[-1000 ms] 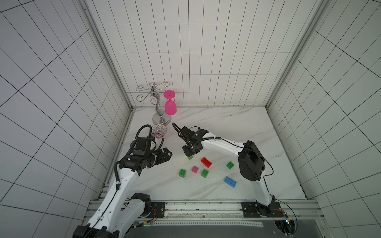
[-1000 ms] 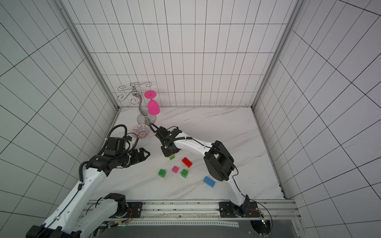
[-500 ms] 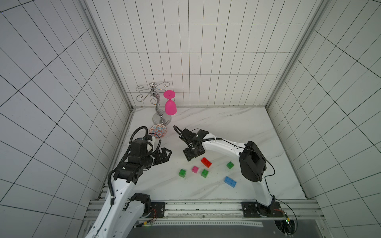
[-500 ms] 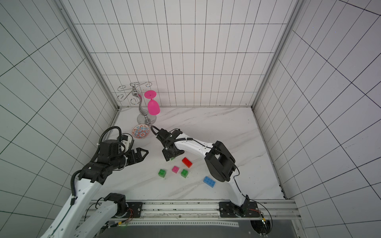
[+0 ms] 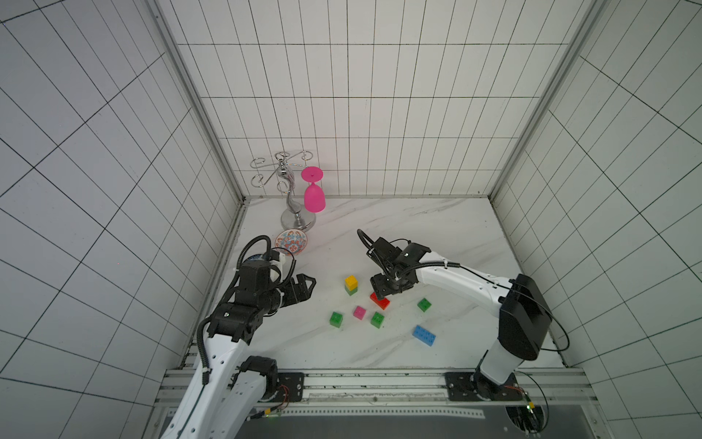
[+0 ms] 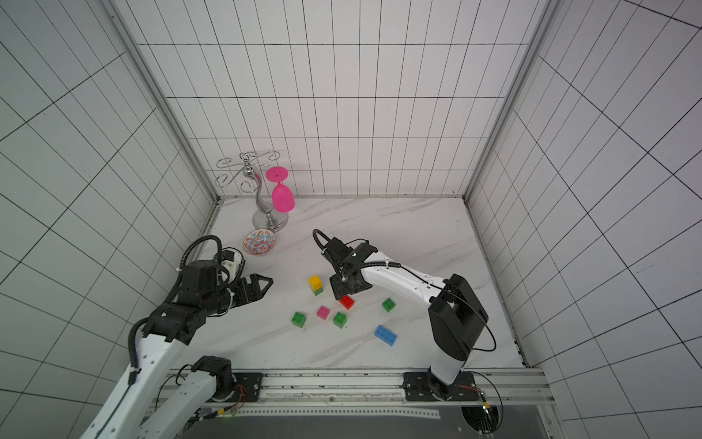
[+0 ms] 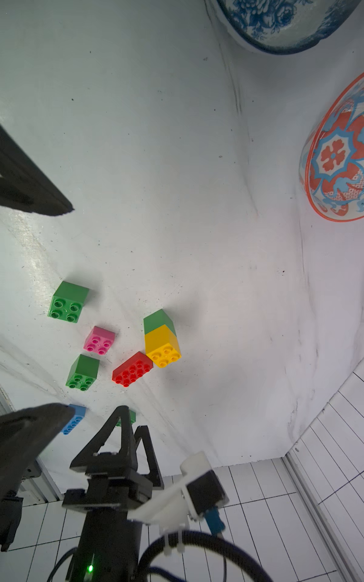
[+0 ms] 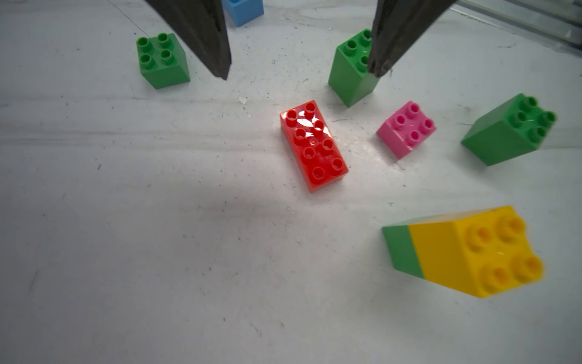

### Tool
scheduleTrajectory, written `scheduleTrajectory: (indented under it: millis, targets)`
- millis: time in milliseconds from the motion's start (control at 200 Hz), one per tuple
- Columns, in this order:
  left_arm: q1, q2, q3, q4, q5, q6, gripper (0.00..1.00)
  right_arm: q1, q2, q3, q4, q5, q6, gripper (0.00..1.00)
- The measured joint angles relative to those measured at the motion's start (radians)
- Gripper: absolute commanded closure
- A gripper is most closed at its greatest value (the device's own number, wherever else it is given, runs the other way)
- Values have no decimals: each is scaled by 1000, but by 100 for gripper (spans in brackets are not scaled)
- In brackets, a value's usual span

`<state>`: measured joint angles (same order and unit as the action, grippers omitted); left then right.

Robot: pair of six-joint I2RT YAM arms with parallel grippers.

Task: Assemble the letter r with lego
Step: Pick up the lego brick from the center of the board.

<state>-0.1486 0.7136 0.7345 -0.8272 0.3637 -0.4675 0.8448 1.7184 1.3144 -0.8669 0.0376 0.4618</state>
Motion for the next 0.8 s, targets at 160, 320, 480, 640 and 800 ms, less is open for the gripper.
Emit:
scheduleTrajectory:
  millis: [160,320,480,640,800]
  targets:
    - [0,-13,0,-1,-1,-6,7,-6,69,-34,13,-30,-18,31]
    - [0,-24,0,-5,-3,-8,7,-7,135,-32,45,-50,-35,33]
    - [0,-24,0,-9,-3,-8,7,-8,207,-16,48,-55,-49,34]
    - [0,-24,0,-13,-3,-8,7,-8,243,34,27,-51,-67,36]
    - [0,-24,0,-16,-3,-8,7,-14,274,77,-10,-52,-85,41]
